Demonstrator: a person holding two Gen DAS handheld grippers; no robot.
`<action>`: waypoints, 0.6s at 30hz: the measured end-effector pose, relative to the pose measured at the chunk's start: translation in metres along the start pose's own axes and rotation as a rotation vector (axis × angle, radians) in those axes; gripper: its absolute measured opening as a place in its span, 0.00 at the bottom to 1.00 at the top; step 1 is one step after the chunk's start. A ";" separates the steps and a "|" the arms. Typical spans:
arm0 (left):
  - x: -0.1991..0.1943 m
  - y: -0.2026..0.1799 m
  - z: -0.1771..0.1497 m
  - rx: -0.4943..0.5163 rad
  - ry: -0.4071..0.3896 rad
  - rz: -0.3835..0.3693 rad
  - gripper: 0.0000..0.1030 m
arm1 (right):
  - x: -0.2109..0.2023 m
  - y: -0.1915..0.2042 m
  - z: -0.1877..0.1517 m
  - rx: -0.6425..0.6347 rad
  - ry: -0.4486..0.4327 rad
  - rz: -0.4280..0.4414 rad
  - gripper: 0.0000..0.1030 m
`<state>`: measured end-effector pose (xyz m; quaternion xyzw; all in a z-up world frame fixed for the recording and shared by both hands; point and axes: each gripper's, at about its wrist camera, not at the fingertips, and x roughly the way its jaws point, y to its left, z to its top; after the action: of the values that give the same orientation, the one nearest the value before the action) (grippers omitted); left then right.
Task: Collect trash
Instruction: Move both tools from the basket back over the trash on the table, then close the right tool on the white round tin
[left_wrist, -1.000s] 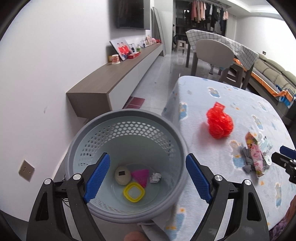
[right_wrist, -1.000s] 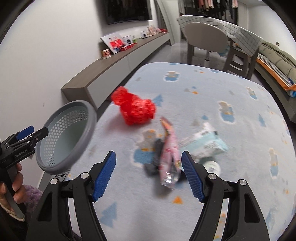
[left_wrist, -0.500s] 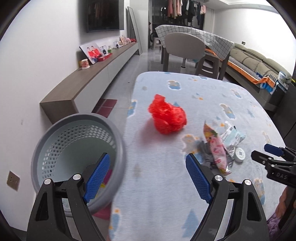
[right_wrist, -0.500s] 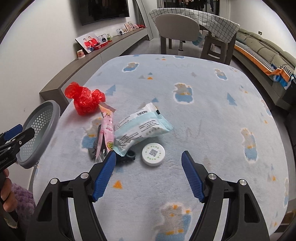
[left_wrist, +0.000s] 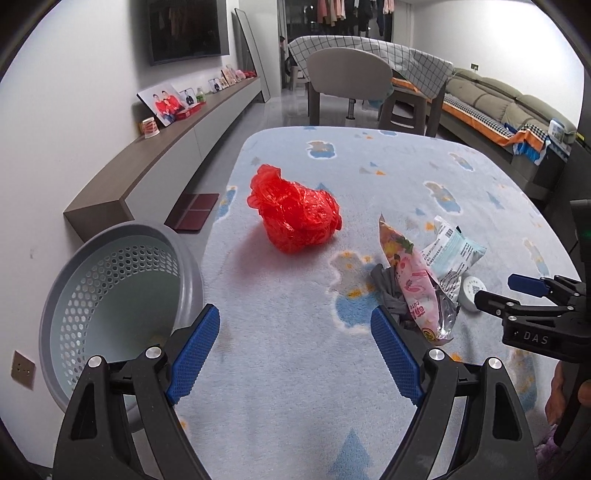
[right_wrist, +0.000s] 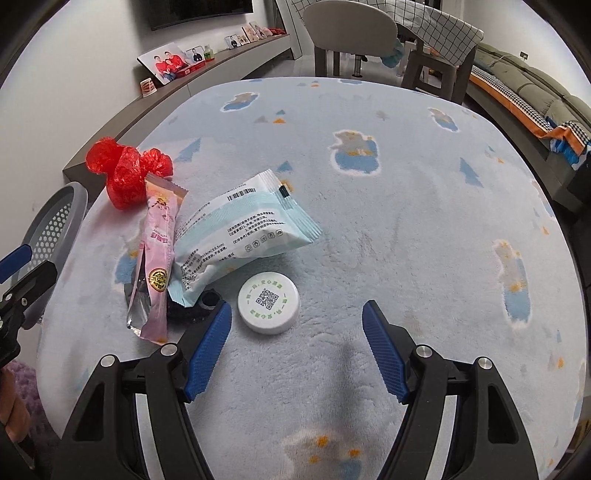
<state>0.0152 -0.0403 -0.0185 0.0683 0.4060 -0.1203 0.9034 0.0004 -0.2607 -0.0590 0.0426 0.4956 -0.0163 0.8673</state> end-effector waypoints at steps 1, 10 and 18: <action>0.002 -0.001 0.000 0.002 0.003 0.000 0.80 | 0.002 0.002 0.000 -0.005 0.003 -0.001 0.68; 0.008 -0.005 -0.003 0.011 0.016 -0.004 0.80 | 0.013 0.010 0.003 -0.040 0.007 -0.015 0.68; 0.010 -0.005 -0.005 0.010 0.021 -0.006 0.80 | 0.018 0.017 0.003 -0.062 0.022 -0.005 0.53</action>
<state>0.0170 -0.0457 -0.0296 0.0730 0.4152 -0.1241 0.8983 0.0129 -0.2436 -0.0720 0.0148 0.5055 -0.0024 0.8627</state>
